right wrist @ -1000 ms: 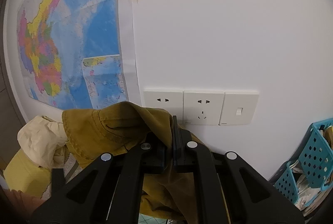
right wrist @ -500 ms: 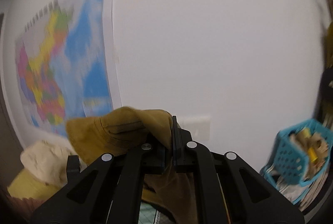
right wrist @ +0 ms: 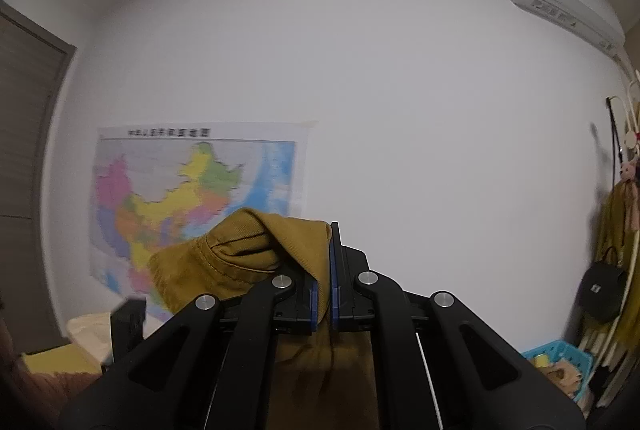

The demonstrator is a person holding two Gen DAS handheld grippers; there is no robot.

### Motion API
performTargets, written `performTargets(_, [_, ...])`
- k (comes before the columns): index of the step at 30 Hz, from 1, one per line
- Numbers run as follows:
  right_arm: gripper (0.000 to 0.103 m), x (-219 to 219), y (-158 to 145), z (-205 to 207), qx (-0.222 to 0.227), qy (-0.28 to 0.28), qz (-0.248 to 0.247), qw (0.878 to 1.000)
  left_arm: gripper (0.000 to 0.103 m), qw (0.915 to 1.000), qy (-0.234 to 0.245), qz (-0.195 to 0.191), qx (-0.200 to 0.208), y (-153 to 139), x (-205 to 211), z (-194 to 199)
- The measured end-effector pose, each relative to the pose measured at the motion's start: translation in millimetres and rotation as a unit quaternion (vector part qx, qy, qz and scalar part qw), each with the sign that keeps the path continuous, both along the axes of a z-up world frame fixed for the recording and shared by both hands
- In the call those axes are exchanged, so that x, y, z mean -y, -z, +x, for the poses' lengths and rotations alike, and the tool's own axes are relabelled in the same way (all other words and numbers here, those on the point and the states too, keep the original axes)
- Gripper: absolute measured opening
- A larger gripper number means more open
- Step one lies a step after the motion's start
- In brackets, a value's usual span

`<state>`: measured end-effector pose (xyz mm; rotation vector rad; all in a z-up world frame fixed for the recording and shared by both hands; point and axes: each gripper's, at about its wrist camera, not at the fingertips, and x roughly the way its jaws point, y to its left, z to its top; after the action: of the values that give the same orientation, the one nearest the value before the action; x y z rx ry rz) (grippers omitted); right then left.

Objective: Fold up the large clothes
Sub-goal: 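Lift the olive shirt high with both grippers and shake it out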

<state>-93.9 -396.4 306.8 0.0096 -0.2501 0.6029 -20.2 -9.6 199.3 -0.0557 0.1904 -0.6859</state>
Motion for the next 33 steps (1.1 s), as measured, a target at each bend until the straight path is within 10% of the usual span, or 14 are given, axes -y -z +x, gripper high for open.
performTargets(6, [0.004,-21.1,34.0,-8.3,-0.064,-0.039,-0.022,0.997,0.077,0.9928,0.060,0.048,-0.092,91.3,61.7,-34.0])
performTargets(8, [0.004,-29.1,44.7,-12.3,-0.070,-0.048,-0.030,0.996,0.013,0.9913,0.068,0.065,-0.093,110.3,78.4,-40.2])
performTargets(9, [0.004,-33.3,48.4,-17.3,-0.072,-0.053,-0.033,0.995,0.000,0.9905,0.071,0.064,-0.099,114.9,84.1,-41.2])
performTargets(18, [0.004,-2.7,41.4,-89.7,-0.047,-0.081,-0.001,0.996,0.000,0.9938,-0.104,-0.041,0.004,27.4,-22.1,-79.6])
performTargets(25, [0.004,17.3,40.4,-148.8,-0.019,-0.110,0.019,0.994,0.000,0.9631,-0.215,-0.003,0.162,-76.7,-73.4,-197.2])
performTargets(33, [0.005,-2.2,52.0,-142.3,-0.050,-0.177,0.005,0.983,0.001,0.9362,-0.310,0.077,0.147,-123.0,-91.4,-274.0])
